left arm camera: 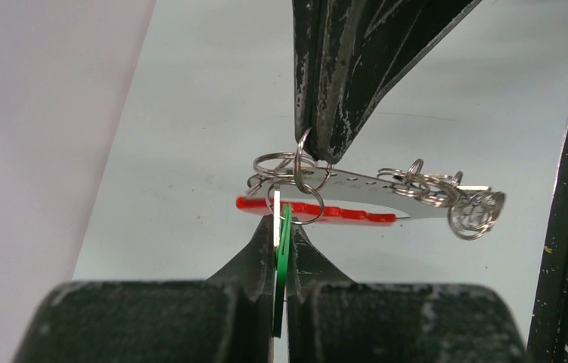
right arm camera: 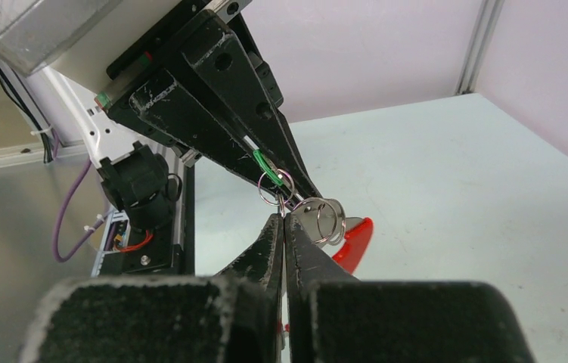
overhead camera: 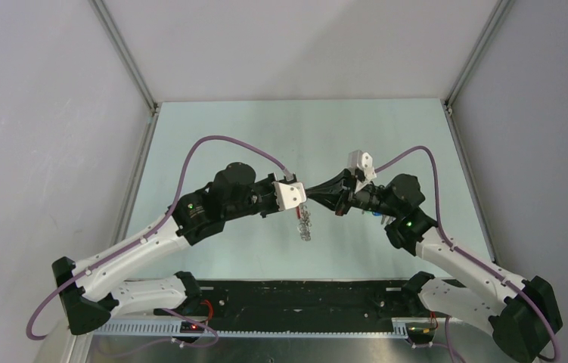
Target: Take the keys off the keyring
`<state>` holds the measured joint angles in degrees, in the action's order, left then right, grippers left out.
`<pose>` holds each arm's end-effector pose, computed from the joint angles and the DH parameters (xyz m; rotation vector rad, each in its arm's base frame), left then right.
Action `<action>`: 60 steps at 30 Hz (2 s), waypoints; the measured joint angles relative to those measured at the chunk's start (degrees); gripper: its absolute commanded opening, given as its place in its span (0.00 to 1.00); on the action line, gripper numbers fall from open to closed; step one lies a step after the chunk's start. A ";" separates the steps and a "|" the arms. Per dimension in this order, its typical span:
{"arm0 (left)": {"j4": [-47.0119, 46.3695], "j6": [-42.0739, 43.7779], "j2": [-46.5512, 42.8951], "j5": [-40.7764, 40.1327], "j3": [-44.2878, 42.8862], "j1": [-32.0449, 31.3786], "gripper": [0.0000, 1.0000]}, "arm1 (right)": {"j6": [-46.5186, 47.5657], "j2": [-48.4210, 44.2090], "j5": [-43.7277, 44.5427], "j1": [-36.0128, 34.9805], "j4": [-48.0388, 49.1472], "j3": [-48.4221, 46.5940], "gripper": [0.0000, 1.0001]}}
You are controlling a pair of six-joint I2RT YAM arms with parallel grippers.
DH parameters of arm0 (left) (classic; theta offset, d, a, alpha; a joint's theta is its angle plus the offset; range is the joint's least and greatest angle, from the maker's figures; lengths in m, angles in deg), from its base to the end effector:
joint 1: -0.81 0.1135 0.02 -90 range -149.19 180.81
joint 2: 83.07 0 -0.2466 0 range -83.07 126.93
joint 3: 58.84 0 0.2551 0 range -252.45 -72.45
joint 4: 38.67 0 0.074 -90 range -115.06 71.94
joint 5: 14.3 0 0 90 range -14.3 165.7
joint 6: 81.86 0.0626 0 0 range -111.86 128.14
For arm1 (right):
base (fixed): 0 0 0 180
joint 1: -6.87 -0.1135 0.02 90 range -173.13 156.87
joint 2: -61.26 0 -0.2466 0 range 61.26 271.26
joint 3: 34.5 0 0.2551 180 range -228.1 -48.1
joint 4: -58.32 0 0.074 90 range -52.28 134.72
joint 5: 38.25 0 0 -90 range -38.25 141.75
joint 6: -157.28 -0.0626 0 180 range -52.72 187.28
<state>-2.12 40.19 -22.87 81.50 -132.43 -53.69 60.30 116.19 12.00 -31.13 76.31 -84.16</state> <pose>0.1522 -0.2242 0.3330 1.4118 1.4025 -0.3543 0.1735 0.1864 0.3188 -0.9582 1.1483 1.1072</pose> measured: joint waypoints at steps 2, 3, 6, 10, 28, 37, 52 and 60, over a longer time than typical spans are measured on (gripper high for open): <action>-0.09 0.02 0.00 0.02 0.00 0.00 0.00 | -1.09 0.00 -0.33 0.31 0.70 -0.02 0.00; -0.13 0.02 0.00 0.02 0.00 0.00 0.00 | -1.75 0.00 -0.72 0.37 1.25 -0.02 0.00; -0.15 0.02 0.00 0.04 0.00 0.00 0.00 | -2.64 -0.07 -1.40 0.42 2.10 -0.02 0.00; -0.15 0.00 0.00 0.24 0.00 0.00 0.00 | -3.52 -0.26 -3.13 0.55 3.21 -0.04 0.00; -0.15 -0.04 0.13 3.48 0.00 -0.07 0.00 | -6.99 0.42 -3.89 0.63 8.98 -0.09 0.00; -0.15 -0.61 0.22 3.82 0.00 -0.11 0.00 | -8.46 1.01 -5.57 0.72 10.64 -0.09 0.00; 0.15 -2.62 0.61 7.02 -0.02 0.70 0.00 | -11.54 1.46 -9.53 0.90 9.75 -0.11 0.00; 0.76 -2.69 0.61 7.93 -0.02 1.29 0.00 | -13.40 3.45 -11.21 0.83 9.60 -1.64 0.00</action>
<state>-1.36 37.51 -22.25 89.43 -132.45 -52.40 46.90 119.65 0.79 -30.30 85.91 -85.80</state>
